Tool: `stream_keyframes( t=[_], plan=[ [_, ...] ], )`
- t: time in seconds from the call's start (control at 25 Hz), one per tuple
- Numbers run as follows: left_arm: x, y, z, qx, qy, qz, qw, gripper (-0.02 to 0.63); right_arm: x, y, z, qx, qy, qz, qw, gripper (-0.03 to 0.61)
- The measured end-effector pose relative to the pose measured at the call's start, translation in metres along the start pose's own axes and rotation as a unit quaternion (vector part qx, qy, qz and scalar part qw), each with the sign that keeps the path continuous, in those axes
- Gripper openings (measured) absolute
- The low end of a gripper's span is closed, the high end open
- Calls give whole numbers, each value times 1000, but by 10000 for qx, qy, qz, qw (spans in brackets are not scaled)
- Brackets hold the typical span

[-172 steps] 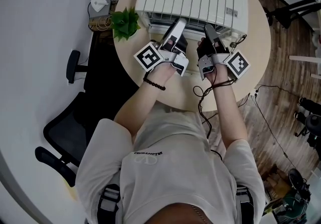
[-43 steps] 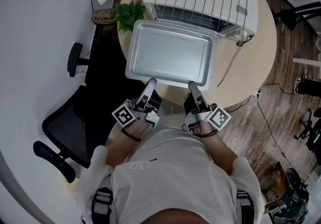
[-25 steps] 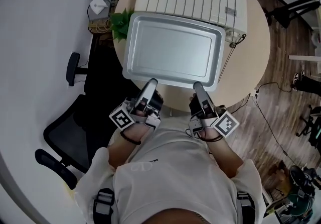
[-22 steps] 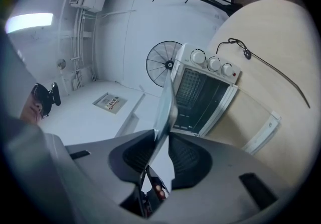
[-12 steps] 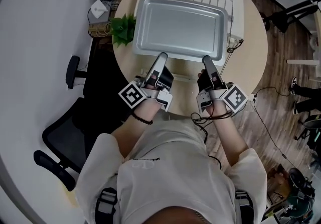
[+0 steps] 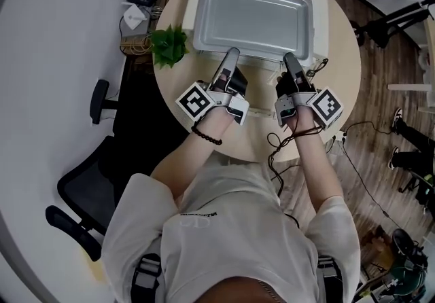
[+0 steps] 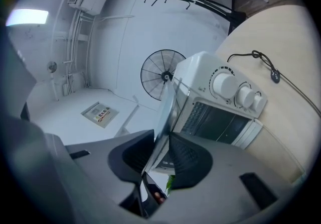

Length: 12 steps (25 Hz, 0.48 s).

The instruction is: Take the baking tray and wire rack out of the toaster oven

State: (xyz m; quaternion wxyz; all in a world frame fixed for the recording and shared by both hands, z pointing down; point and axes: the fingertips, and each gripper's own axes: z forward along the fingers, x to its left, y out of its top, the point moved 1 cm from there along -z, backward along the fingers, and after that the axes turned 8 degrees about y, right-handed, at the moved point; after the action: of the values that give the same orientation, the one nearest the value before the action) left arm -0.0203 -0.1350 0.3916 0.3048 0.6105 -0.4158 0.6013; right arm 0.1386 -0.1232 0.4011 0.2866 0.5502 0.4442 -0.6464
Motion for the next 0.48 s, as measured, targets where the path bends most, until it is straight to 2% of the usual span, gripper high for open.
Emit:
stream_keyframes(
  t=[0.28,0.48],
  plan=[
    [2,9,30,-129,26,-46,9999,14,-3,19,25,-69,46,84,9999,92],
    [11,10,38,-55,2,194,9998,20,-3,19,30,-71,93,106,9999,97]
  ],
)
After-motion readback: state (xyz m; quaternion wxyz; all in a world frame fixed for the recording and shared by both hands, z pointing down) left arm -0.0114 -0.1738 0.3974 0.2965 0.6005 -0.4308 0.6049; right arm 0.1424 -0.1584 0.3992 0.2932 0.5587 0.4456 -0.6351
